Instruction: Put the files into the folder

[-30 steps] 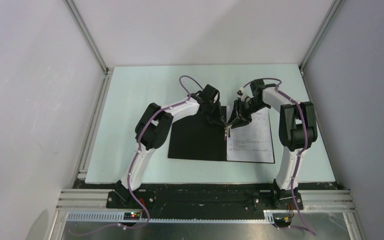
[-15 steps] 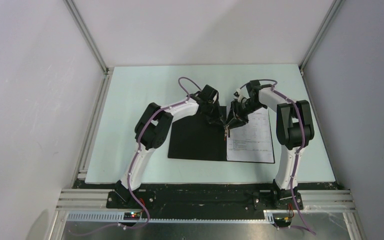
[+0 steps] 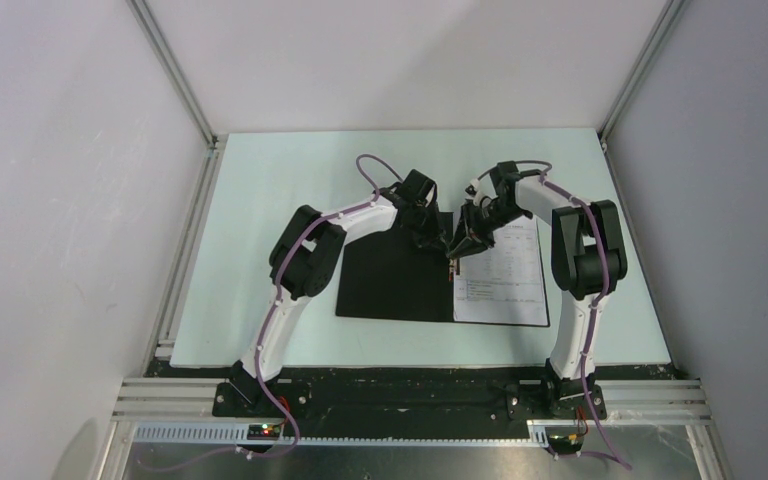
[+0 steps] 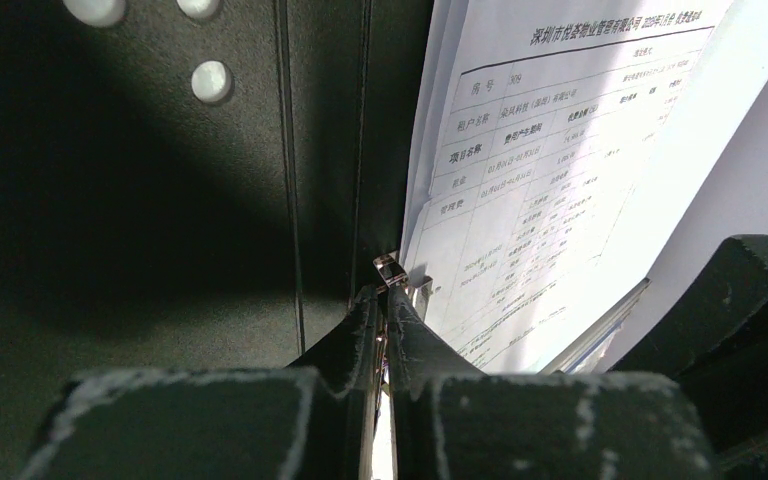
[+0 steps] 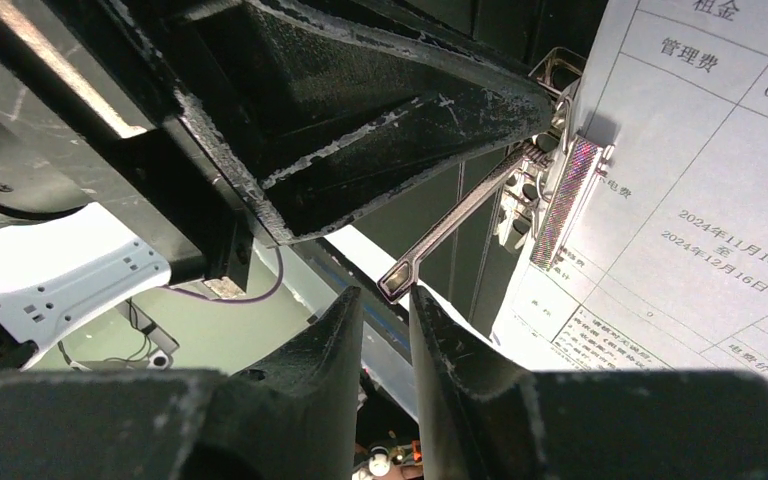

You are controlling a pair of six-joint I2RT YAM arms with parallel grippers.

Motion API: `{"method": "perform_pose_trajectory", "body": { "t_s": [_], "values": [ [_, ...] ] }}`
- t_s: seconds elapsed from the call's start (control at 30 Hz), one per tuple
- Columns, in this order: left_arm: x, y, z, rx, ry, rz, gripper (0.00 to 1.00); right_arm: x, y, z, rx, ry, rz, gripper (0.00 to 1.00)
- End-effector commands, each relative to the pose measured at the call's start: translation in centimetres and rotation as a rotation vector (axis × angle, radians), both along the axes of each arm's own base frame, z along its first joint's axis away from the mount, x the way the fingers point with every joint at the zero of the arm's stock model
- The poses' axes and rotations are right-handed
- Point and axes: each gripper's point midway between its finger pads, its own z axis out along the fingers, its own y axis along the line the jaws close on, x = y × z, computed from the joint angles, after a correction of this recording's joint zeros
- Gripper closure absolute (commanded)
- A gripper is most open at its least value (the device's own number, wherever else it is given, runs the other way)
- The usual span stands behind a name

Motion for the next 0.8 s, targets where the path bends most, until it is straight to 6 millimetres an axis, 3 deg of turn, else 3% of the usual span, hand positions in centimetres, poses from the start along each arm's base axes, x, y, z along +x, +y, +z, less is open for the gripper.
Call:
{"method": "perform_pose_trajectory", "body": {
  "t_s": [0.0,0.77],
  "values": [
    [-1.1,2.0,-3.9,0.108,0.062,0.023,0.94,-0.4,0.2,0.3,0.018,0.017,-0.007,0.72],
    [-0.9,2.0,-4.0,0.108,0.060,0.023,0.94,0.0,-0.3,-0.8,0.007,0.049,-0.039,0.73]
  ]
}}
